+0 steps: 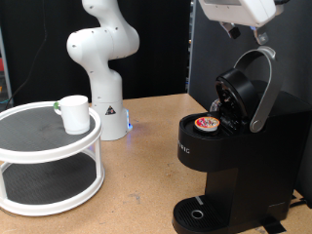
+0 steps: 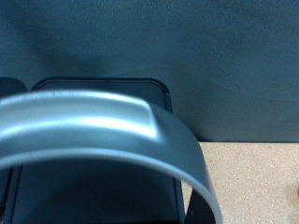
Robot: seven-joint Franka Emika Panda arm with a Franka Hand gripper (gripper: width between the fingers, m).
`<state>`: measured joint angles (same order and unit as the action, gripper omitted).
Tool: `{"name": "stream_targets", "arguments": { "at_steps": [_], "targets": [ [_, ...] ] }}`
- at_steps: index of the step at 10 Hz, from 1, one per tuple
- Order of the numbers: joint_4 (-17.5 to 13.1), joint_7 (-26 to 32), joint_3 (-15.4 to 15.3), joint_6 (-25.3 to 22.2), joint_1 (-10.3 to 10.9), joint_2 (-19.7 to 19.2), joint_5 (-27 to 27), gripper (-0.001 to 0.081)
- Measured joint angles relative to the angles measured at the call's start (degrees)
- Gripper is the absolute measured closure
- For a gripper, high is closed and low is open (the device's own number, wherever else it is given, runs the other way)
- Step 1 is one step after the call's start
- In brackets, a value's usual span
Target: Make a cup of coffee with the keurig machine
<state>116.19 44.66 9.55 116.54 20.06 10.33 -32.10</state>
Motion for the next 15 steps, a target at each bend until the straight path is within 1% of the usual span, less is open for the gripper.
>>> {"name": "stream_targets", "arguments": {
  "at_steps": [2, 3, 4, 5, 7, 8, 9, 10, 11, 12, 13, 15],
  "targets": [
    [0.2, -1.1, -1.2, 1.5, 0.0, 0.0, 0.0, 0.0000],
    [0.3, -1.6, -1.9, 2.7, 0.1, 0.0, 0.0, 0.0057],
    [0.5, -2.1, -2.8, 3.7, 0.1, -0.1, 0.0, 0.0206],
    [0.6, -2.8, -3.6, 4.5, 0.2, -0.2, 0.0, 0.0206],
    [0.8, -4.2, -5.4, 5.9, 0.5, -0.8, 0.0, 0.0496],
    [0.8, -4.8, -6.3, 6.4, 0.6, -1.1, 0.0, 0.0496],
    [0.8, -5.6, -7.2, 7.1, 0.8, -1.4, 0.0, 0.0664],
    [0.8, -6.3, -7.9, 7.8, 1.0, -1.5, 0.0, 0.0664],
    [0.8, -6.9, -8.6, 7.9, 1.1, -1.6, 0.0, 0.0781],
    [0.8, -7.5, -9.0, 7.8, 1.1, -1.6, 0.0, 0.0781],
    [0.8, -7.7, -9.1, 7.8, 1.1, -1.6, 0.0, 0.0801],
    [1.1, -7.7, -9.0, 7.8, 1.0, -1.6, 0.0, 0.0801]
  ]
}}
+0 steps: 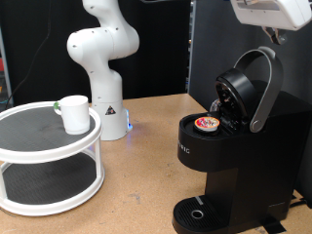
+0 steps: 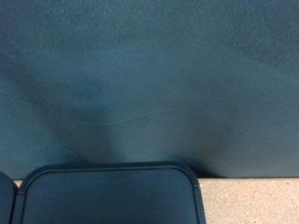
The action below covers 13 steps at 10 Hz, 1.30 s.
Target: Make a cup of coffee with the keurig machine
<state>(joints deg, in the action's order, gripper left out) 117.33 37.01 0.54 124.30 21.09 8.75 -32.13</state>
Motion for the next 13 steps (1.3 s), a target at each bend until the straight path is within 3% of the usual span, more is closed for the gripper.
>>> {"name": "stream_targets", "arguments": {
  "at_steps": [9, 13],
  "targets": [
    [0.3, -1.2, 1.7, -2.3, -3.0, 0.5, 4.0, 0.0800],
    [0.1, -0.9, 2.8, -4.7, -5.2, 1.1, 9.3, 0.0800]
  ]
}}
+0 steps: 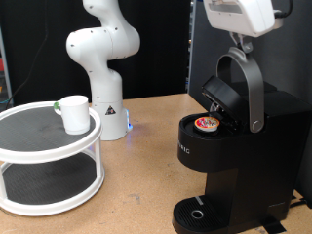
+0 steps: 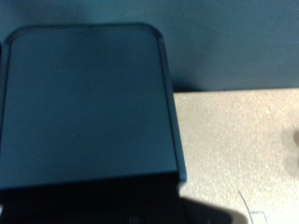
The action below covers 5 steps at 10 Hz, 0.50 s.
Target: Make a cup of coffee with the keurig machine
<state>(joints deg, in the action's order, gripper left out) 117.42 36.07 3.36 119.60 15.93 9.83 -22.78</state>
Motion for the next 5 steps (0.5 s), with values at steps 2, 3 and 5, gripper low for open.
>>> {"name": "stream_targets", "arguments": {
  "at_steps": [2, 3, 5],
  "targets": [
    [0.1, 1.3, 0.9, -1.3, -0.9, 0.0, 1.8, 0.0800],
    [0.3, 2.7, 1.4, -2.2, -1.5, 0.0, 3.2, 0.0800],
    [1.2, 6.0, 2.5, -2.7, -2.3, 0.1, 4.9, 0.0800]
  ]
}}
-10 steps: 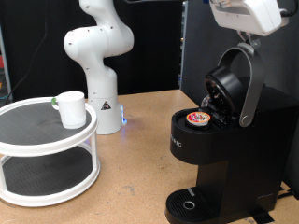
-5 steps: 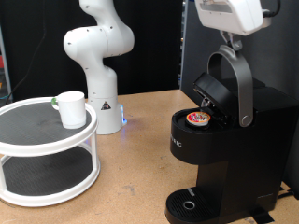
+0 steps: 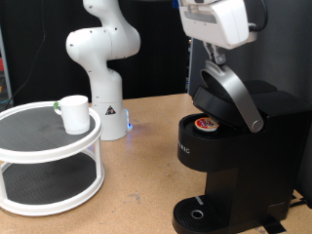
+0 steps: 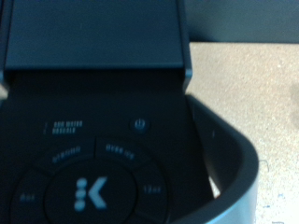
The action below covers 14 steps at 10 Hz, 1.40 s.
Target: Make a cup of coffee with the keurig machine
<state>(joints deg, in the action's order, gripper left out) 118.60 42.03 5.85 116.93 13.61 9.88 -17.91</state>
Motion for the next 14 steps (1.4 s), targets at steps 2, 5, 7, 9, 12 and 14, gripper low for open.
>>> {"name": "stream_targets", "arguments": {
  "at_steps": [2, 5, 7, 9, 12, 14],
  "targets": [
    [1.0, 2.6, 0.8, 0.0, -0.6, 0.0, 0.9, 0.0800],
    [2.5, 3.6, 1.2, 0.6, -1.2, 0.0, 3.6, 0.0800],
    [5.0, 3.7, 1.7, 1.4, -2.0, -0.2, 7.1, 0.0800],
    [7.7, 4.2, 2.1, 4.2, -2.7, -0.6, 8.9, 0.0800],
    [10.1, 2.6, 2.5, 8.9, -3.2, -2.2, 10.1, 0.0800],
    [10.4, 0.4, 2.5, 11.5, -3.3, -4.5, 11.5, 0.0800]
  ]
}}
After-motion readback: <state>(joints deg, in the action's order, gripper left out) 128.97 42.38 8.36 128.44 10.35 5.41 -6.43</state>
